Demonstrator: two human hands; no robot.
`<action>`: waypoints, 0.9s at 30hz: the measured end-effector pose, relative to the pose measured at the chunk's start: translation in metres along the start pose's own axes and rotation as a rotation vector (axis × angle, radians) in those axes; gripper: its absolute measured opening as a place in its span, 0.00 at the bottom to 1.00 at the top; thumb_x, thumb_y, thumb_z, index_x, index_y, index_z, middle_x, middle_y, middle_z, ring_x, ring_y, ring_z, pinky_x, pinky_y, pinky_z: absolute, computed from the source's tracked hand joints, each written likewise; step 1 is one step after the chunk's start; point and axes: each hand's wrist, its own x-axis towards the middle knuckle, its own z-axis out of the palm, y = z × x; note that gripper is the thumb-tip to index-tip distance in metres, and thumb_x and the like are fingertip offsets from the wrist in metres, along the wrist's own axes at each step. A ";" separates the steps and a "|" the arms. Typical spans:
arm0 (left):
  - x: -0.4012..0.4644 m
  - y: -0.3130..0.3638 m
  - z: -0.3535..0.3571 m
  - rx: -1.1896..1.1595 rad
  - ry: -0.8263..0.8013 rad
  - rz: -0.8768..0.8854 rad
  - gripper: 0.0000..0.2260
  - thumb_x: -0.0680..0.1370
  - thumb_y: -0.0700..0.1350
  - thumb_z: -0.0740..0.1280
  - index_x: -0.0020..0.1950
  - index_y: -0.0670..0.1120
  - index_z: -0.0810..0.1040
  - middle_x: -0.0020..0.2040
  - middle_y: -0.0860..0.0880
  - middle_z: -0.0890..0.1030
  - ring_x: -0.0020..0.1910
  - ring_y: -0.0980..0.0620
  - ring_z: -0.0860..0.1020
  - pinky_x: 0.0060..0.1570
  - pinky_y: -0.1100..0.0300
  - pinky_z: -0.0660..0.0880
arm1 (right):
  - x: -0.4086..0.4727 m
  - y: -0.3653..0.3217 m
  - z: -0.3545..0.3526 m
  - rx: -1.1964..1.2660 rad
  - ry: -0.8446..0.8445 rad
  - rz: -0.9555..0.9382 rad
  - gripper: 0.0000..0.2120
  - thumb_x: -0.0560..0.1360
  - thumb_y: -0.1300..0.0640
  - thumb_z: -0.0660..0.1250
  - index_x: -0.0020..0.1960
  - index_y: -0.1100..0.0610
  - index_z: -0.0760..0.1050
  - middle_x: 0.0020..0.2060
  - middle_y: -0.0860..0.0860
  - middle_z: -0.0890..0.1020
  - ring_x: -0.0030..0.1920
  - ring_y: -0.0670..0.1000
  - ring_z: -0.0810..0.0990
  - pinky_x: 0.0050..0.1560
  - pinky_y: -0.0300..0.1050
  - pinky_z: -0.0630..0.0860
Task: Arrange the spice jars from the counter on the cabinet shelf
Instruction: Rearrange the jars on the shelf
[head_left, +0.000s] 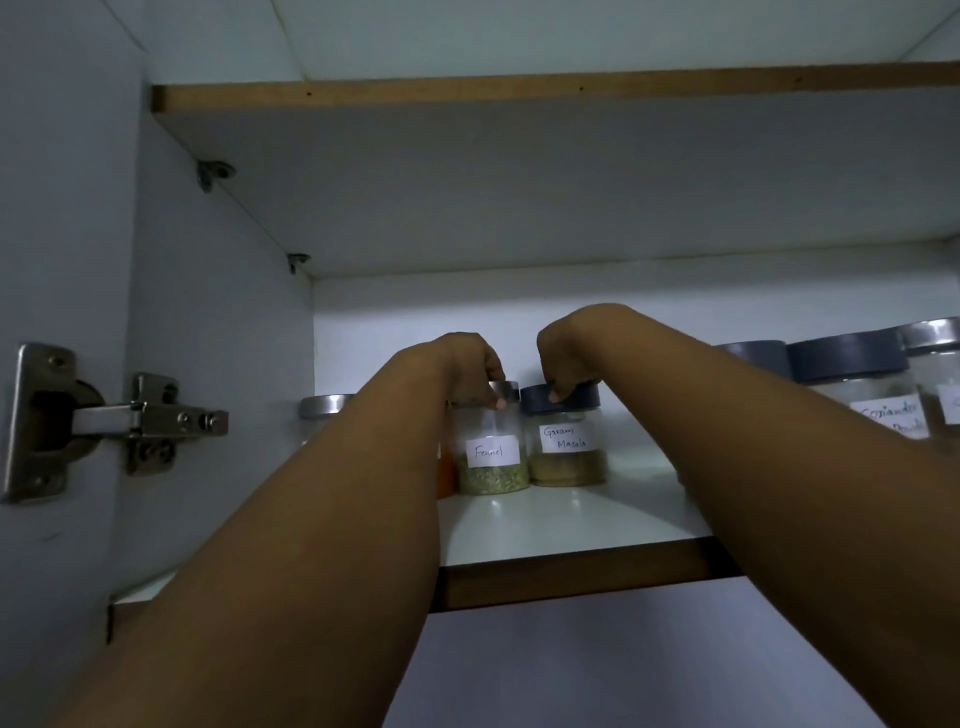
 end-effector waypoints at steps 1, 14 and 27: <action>0.000 0.000 0.000 0.006 0.000 0.002 0.18 0.76 0.48 0.72 0.65 0.47 0.78 0.63 0.48 0.78 0.60 0.48 0.75 0.51 0.60 0.70 | 0.000 0.002 0.002 -0.008 0.019 -0.008 0.13 0.78 0.48 0.66 0.47 0.59 0.77 0.38 0.51 0.78 0.41 0.53 0.77 0.52 0.49 0.75; -0.004 0.000 -0.001 -0.019 0.054 0.014 0.24 0.76 0.53 0.70 0.71 0.47 0.73 0.68 0.49 0.75 0.65 0.49 0.73 0.60 0.58 0.69 | 0.001 0.005 0.016 0.092 0.087 -0.023 0.17 0.80 0.50 0.61 0.61 0.61 0.77 0.53 0.55 0.80 0.54 0.56 0.79 0.60 0.51 0.75; -0.033 0.018 -0.006 -0.141 0.615 0.122 0.14 0.76 0.46 0.59 0.57 0.47 0.79 0.63 0.48 0.78 0.65 0.44 0.72 0.70 0.44 0.62 | -0.100 0.054 -0.018 0.311 0.698 0.097 0.12 0.78 0.51 0.64 0.56 0.58 0.76 0.56 0.58 0.79 0.54 0.59 0.78 0.50 0.48 0.74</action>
